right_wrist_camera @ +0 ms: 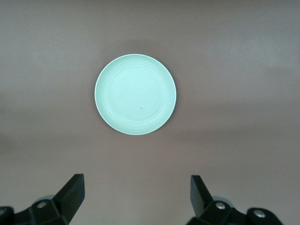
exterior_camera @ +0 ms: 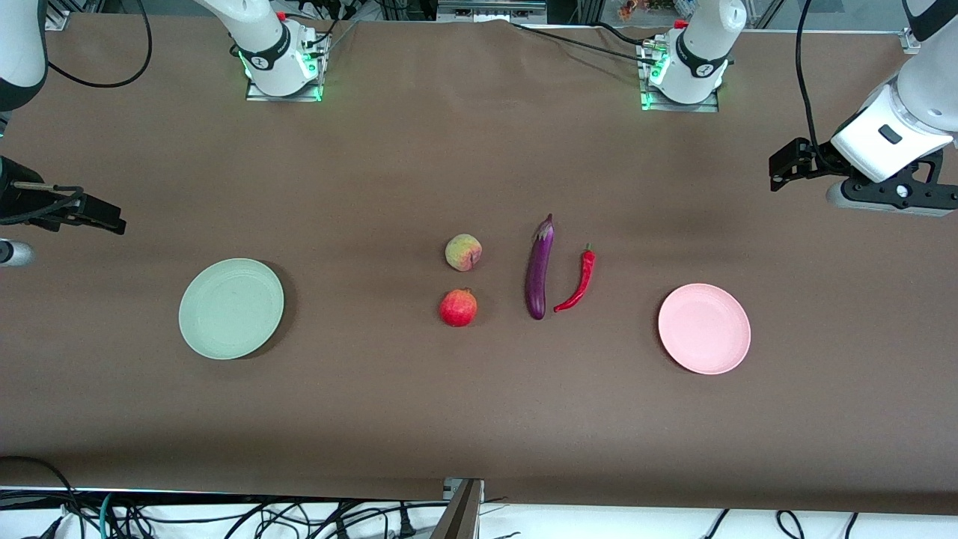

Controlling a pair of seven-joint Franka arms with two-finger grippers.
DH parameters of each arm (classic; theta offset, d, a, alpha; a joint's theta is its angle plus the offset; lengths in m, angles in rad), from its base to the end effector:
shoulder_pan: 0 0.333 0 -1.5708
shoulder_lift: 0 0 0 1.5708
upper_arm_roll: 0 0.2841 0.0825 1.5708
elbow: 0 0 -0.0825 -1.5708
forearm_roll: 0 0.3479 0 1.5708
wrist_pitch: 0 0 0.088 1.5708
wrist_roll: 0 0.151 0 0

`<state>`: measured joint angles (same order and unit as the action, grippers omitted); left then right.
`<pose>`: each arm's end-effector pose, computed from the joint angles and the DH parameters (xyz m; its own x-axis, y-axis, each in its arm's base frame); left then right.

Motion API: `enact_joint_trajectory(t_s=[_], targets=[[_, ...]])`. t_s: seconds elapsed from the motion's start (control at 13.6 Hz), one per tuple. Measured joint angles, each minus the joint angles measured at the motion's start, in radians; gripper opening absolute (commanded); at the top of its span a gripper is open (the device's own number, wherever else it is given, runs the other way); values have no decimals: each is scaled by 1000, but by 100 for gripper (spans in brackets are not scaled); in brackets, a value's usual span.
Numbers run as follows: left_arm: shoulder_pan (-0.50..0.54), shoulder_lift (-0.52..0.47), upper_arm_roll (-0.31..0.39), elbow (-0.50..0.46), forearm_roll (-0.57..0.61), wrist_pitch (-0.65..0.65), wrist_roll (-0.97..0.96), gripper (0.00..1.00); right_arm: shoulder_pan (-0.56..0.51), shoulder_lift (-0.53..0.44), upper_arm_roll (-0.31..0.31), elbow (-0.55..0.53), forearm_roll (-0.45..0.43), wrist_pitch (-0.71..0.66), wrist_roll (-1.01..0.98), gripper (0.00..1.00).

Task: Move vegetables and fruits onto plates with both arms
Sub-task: 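Reach the right gripper toward the peach while the left gripper reaches the chili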

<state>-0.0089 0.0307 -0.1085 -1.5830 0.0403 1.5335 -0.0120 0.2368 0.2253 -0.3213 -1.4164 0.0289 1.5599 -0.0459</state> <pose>0.5151 -0.0538 0.5246 0.9914 -0.1036 -0.0795 -0.1068 -0.9936 -0.0379 0.5699 -0.0279 0.4972 0.9968 -0.0355 -0.0723 -0.0328 -0.9987 0.0385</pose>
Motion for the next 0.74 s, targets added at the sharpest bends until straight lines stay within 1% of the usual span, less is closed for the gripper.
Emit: enact_joint_trajectory(t_s=[0.07,0.22,0.29,0.37,0.51,0.59,0.74], targets=[[0,0,0,0,0,0,0,100,-6,-6,12,-3,-26,0,-9,100],[0,0,0,0,0,0,0,100,-46,-48,123,-31,-134,-2,-17,100],[0,0,0,0,0,0,0,100,-56,-73,168,-40,-159,-1,-11,100],[-1,0,0,0,0,0,0,100,-63,-98,191,-44,-168,-1,-5,100],[-4,5,-4,0,-3,-9,1,100,-93,-144,201,-53,-169,-7,-7,100],[-6,14,-8,0,-14,-35,1,100,-114,-159,201,-64,-156,-9,-11,100],[-9,57,-36,-3,-47,-102,3,100,-150,-172,201,-90,-87,-20,-14,100]])
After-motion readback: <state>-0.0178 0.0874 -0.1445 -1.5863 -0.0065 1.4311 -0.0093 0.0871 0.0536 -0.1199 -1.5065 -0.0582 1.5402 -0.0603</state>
